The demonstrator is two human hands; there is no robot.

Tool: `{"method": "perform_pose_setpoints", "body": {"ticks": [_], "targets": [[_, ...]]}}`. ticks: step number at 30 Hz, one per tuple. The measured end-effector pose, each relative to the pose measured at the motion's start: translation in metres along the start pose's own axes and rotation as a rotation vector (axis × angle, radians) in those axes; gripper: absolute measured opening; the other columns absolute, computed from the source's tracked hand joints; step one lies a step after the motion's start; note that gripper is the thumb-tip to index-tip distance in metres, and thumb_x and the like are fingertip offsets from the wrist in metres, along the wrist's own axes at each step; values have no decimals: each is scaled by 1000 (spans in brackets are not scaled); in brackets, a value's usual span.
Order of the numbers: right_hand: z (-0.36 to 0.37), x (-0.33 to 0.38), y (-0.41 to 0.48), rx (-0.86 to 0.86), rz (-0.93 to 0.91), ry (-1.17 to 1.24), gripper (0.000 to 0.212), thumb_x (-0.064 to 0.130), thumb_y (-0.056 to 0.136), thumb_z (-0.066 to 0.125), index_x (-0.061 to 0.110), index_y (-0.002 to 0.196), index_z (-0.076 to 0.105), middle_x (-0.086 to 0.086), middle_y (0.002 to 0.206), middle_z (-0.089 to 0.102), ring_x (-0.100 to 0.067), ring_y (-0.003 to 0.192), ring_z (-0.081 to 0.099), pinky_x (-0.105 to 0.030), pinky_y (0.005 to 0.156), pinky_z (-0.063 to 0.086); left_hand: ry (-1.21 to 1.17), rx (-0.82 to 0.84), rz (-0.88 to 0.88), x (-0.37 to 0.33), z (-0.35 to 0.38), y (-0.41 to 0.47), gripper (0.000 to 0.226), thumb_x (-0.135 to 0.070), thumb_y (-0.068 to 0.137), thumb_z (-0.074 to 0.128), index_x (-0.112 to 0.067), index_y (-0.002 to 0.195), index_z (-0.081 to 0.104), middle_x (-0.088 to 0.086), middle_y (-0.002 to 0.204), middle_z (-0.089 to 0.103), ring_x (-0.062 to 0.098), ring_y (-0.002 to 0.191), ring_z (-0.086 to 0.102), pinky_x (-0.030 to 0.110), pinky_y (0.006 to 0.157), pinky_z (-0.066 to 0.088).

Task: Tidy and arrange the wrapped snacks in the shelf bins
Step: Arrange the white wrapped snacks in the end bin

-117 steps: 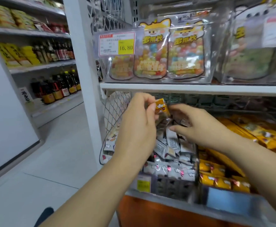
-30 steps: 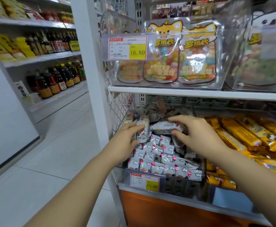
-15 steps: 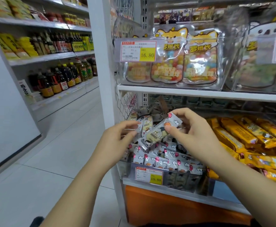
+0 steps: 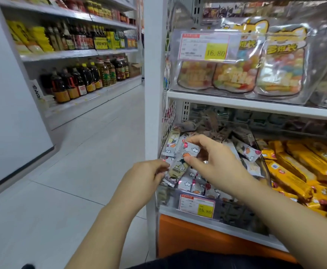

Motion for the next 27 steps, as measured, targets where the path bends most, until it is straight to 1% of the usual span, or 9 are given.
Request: {"method": "perform_pose_setpoints", "body": {"ticks": [3,7,10,12,14,16,20,24,27], "targets": [[-3,4,7,29,-46,-134,36,32,90,59,26,126,53,9,108,64,-5,93,58,-13,74,38,125,44,40,-2,7,5,31,-21,94,54,-33,121,61,-8,115,67,13,103,61,30,86,49],[-2,14,16,111,-107,-236,32,30,91,58,24,123,57,16,84,55,5,67,48,-8,62,35,213,72,80,-6,10,6,29,-23,97,47,-33,122,58,-6,119,65,18,105,60,31,84,49],[8,23,23,186,-144,-282,29,30,90,59,24,119,59,11,90,57,-4,78,47,-18,67,32,253,66,106,-9,7,4,23,-25,97,45,-32,115,59,-5,113,65,18,101,60,32,80,49],[20,29,24,222,-172,-304,26,29,90,59,24,116,59,6,95,62,-9,84,49,-24,74,38,317,71,118,-10,8,2,18,-24,98,44,-28,110,56,-2,107,64,20,96,60,31,73,46],[29,32,22,244,-179,-308,23,28,90,60,24,113,59,8,86,59,-9,78,49,-29,74,44,361,66,119,-10,9,1,13,-24,98,44,-27,107,53,-1,104,63,21,94,60,29,66,41],[33,29,19,266,-168,-302,21,25,89,61,23,109,59,13,76,53,-6,71,47,-25,66,42,380,51,115,-10,8,-1,14,-24,97,44,-29,108,51,-2,105,62,21,96,60,27,64,36],[50,6,12,340,-70,-292,26,26,84,68,20,106,53,0,83,62,-13,74,54,-30,68,46,360,18,125,-11,8,0,20,-26,97,44,-31,114,52,-5,109,62,19,98,60,28,68,39],[70,-9,4,337,-52,-345,25,34,85,65,21,104,54,3,78,54,-17,75,50,-31,67,43,310,14,125,-9,9,0,27,-24,97,43,-34,121,53,-7,115,62,17,102,59,30,76,46],[63,-4,0,281,-137,-420,32,43,89,58,22,112,62,3,94,59,-17,93,49,-31,81,41,265,-18,151,-13,4,-3,31,-27,99,42,-36,127,51,-11,121,58,12,108,55,27,81,44]]}}
Point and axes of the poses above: each hand's wrist, its own y-axis towards the middle knuckle, its own z-axis out of the palm, x = y × z, the point moved 9 cm from there along y, towards the middle knuckle
